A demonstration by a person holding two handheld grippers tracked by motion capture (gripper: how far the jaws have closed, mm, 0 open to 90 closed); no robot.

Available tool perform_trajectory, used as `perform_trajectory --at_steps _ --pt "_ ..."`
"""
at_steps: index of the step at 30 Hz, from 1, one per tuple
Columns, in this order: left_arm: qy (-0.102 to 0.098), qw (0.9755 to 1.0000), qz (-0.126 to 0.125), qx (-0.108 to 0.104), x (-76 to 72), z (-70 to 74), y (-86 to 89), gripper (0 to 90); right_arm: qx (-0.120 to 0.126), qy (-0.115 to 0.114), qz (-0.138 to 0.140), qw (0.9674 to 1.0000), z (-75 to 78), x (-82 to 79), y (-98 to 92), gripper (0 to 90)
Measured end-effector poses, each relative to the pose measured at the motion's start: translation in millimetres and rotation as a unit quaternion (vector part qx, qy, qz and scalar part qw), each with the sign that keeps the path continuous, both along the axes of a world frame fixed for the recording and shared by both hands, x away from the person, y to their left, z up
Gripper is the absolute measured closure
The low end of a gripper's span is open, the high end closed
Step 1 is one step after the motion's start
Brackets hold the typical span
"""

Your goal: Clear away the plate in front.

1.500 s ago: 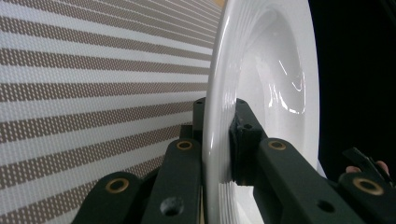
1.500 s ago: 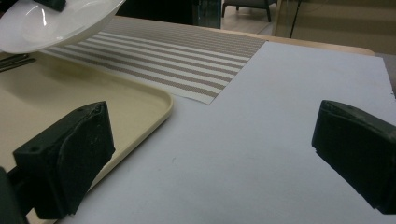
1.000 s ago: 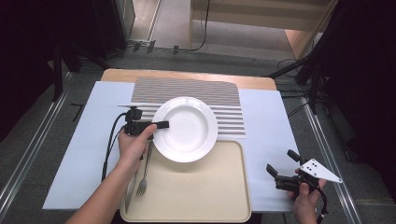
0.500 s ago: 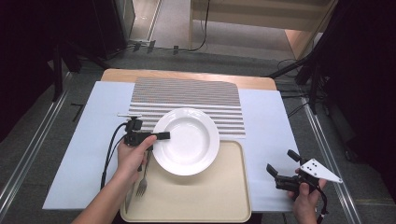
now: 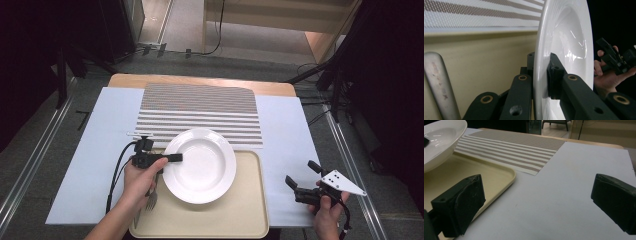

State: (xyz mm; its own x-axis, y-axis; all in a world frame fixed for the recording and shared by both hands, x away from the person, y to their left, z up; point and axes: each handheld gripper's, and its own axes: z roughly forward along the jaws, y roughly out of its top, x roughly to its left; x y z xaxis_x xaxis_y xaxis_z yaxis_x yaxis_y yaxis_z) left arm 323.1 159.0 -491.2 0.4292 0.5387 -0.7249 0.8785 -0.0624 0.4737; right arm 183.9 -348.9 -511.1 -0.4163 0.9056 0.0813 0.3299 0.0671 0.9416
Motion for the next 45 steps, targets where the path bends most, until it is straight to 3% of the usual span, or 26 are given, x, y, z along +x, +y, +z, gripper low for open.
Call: perform_trajectory --at_steps 14,22,32,38,41,44,45 --pt "0.01 0.9994 -0.029 0.013 -19.8 -5.3 -2.0 81.8 0.0 0.0 -0.001 1.0 -0.2 0.2 0.0 0.0" --pt "0.012 0.9989 -0.045 0.01 -26.7 -4.3 -1.7 81.8 0.0 0.001 -0.002 1.0 -0.3 0.4 0.4 0.0" --pt "0.017 0.9977 -0.058 0.029 -27.9 -10.4 -1.7 81.5 0.001 0.003 -0.004 1.0 -0.5 0.6 0.7 0.0" --pt "0.006 0.9976 -0.057 0.04 -27.9 -10.1 -3.9 81.5 0.002 0.003 -0.004 1.0 -0.7 0.7 0.4 0.0" --pt "-0.019 0.9961 -0.057 0.065 -29.3 -6.7 -6.2 78.4 0.002 0.003 -0.004 1.0 -0.7 0.6 0.7 0.0" --pt "-0.027 0.9965 -0.052 0.059 -27.8 -6.2 -4.0 76.0 0.001 0.003 -0.004 1.0 -0.7 0.6 0.5 0.0" --pt "-0.036 0.9958 -0.049 0.068 -28.5 -5.2 -3.8 75.6 0.001 0.003 -0.004 1.0 -0.8 0.7 0.3 0.0"
